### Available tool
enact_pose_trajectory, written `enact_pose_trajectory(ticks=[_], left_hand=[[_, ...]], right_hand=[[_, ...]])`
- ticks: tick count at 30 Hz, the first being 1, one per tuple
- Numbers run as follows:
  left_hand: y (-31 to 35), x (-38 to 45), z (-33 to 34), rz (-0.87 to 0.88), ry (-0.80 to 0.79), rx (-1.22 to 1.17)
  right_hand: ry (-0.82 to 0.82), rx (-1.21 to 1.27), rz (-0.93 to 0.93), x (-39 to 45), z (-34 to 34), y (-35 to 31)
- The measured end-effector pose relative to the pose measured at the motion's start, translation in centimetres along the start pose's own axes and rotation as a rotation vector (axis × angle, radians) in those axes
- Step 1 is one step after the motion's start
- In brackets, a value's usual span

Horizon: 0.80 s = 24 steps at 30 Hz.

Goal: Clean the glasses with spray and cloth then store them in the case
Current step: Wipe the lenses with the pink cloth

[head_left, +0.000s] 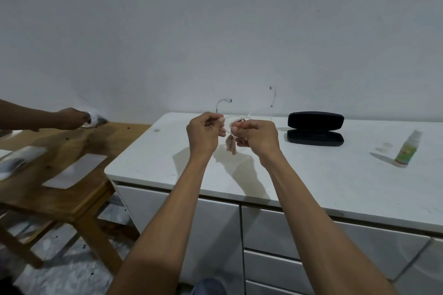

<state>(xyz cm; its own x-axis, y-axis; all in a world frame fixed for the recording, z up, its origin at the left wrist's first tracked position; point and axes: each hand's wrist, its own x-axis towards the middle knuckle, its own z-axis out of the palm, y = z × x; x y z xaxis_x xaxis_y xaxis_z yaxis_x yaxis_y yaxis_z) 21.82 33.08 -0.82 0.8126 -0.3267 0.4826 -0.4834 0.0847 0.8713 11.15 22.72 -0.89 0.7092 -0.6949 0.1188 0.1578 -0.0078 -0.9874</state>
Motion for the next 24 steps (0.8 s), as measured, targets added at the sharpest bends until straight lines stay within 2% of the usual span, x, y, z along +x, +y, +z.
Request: enact_pose_trajectory(ticks=[5,14,19,24], left_hand=[[-1.0,1.8,-1.6,-0.008,0.142,-0.038],[-5.5,1.5,-4.4,0.031,0.168,0.192],[-7.2,1.3,-5.9,0.050,0.134,0.264],[-8.4,1.3,-7.3,0.065,0.057,0.394]], right_hand=[[0.032,0.006,-0.010,0.3,-1.7,0.0],[0.262,0.054,-0.039,0.9,-5.4,0.0],[0.279,0.060,-0.023,1.1,-6.5,-0.2],[0.220,-0.037,0.028,1.7,-6.6,0.4]])
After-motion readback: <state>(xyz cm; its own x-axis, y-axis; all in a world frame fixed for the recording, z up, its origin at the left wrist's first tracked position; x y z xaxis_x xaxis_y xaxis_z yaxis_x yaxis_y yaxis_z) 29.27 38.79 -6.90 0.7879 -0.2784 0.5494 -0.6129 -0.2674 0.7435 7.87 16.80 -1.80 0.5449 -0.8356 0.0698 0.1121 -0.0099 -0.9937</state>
